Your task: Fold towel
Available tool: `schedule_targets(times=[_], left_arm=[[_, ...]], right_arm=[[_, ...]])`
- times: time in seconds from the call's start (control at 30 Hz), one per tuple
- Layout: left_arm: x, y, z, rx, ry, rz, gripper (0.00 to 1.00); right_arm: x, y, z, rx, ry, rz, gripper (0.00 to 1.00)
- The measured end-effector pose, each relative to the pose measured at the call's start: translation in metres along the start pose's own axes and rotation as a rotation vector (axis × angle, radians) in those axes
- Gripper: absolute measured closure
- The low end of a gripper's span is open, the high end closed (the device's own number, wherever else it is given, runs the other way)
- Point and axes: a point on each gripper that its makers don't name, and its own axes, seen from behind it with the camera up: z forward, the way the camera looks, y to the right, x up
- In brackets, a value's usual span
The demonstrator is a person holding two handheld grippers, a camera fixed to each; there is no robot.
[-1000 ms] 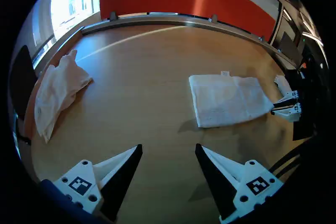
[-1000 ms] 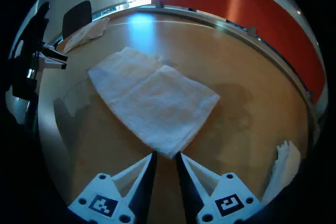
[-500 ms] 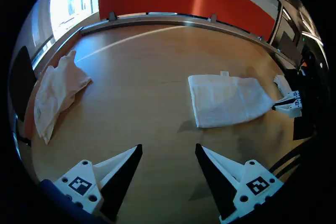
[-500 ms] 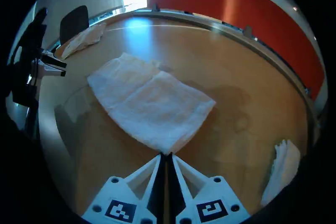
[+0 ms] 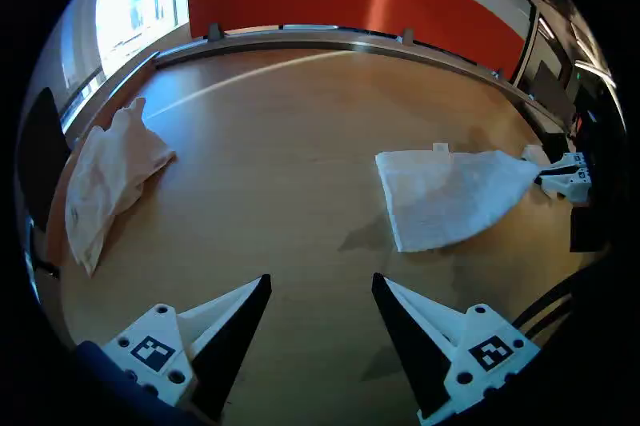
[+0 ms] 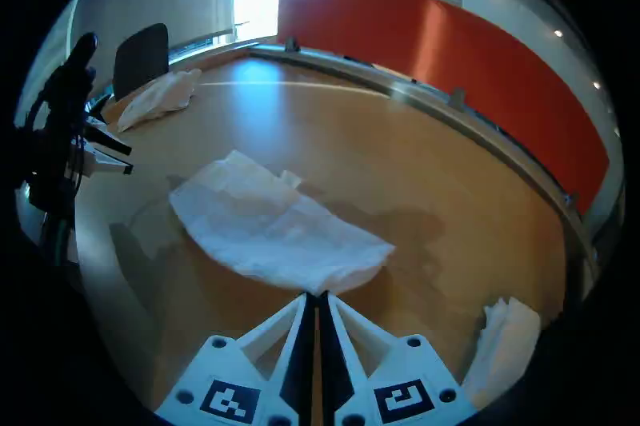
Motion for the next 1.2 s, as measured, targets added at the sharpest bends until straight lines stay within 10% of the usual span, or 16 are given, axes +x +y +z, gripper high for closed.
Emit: schedule_targets(times=[0.7, 1.2], left_arm=[[0.006, 0.007, -0.001, -0.006, 0.009, 0.005, 0.06], [0.007, 0.011, -0.001, -0.009, 0.01, 0.015, 0.06]], right_arm=[[0.054, 0.025, -0.045, -0.064, 0.083, -0.085, 0.91], [0.062, 0.008, -0.034, -0.028, 0.086, -0.129, 0.9]])
